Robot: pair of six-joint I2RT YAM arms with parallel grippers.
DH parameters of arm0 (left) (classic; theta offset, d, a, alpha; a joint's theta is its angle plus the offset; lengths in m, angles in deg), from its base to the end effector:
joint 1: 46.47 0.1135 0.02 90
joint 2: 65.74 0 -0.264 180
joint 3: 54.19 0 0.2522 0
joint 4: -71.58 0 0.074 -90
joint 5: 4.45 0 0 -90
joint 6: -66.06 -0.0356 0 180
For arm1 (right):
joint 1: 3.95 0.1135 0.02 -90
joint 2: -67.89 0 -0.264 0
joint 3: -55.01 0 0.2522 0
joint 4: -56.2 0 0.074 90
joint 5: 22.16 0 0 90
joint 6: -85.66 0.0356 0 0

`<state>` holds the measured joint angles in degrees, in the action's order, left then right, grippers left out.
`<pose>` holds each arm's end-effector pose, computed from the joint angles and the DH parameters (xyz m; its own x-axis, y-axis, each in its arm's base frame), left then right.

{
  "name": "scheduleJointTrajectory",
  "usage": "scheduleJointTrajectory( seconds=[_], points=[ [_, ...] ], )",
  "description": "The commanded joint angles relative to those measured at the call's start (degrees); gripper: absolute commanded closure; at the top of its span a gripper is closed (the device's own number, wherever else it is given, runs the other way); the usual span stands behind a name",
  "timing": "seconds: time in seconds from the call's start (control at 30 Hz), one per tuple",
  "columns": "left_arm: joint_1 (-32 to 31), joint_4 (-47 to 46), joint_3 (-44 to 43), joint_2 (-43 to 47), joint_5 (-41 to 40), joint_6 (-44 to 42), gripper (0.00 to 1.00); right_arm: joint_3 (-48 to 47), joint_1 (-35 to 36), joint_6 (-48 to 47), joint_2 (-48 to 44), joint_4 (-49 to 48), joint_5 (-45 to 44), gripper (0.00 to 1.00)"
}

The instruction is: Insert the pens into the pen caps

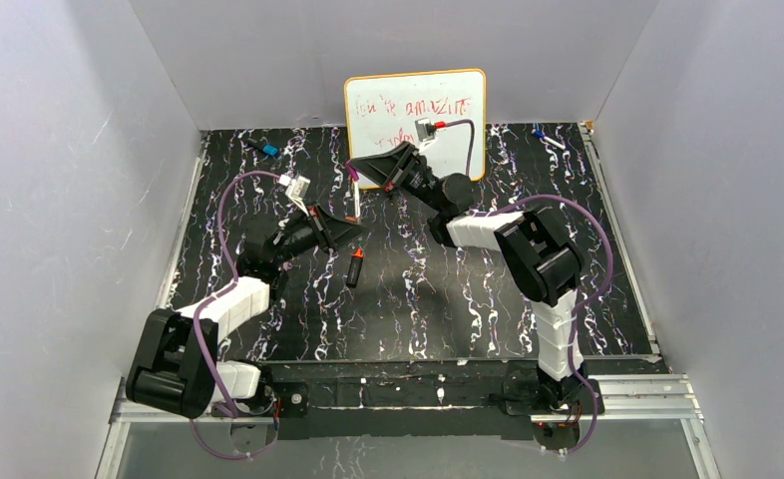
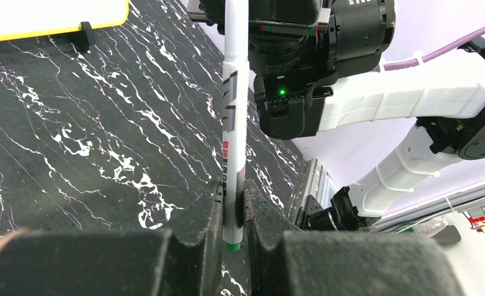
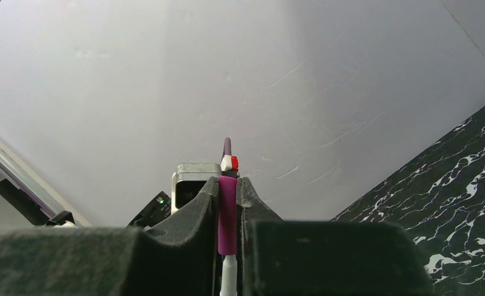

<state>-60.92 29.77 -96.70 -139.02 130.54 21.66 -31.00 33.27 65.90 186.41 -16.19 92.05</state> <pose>0.2436 -0.0888 0.2563 -0.4764 -0.3990 -0.7834 0.7261 0.3239 -0.6065 0.3419 0.2780 0.2782 -0.5824 0.6355 -0.5069 -0.7518 -0.1838 0.6333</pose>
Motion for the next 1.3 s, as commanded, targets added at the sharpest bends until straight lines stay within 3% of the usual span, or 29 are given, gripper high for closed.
scheduleJointTrajectory(
  seconds=[0.0, 0.4, 0.7, 1.03, 1.27],
  points=[
    [0.76, -2.43, 0.72, 3.00, -1.74, -0.53, 1.00, -0.05, 0.23, -0.29, -3.55, -18.33, 0.94, 0.99],
    [2.87, -6.50, -1.36, 1.22, -5.96, 0.24, 1.00, 1.49, 0.49, -0.05, -4.77, -18.31, 0.55, 0.99],
    [4.06, -7.25, -6.97, -4.13, 1.49, 0.70, 1.00, 1.70, 0.50, -0.53, -6.00, -18.18, 3.38, 0.99],
    [7.20, 9.19, -11.90, -1.25, 3.72, -9.94, 1.00, 5.07, 0.49, -4.47, -10.04, -14.20, 8.30, 0.99],
    [8.04, 18.01, -15.22, -1.16, 3.32, -17.63, 1.00, 3.24, 0.85, -7.73, -10.85, -7.21, 17.05, 0.99]
  ],
)
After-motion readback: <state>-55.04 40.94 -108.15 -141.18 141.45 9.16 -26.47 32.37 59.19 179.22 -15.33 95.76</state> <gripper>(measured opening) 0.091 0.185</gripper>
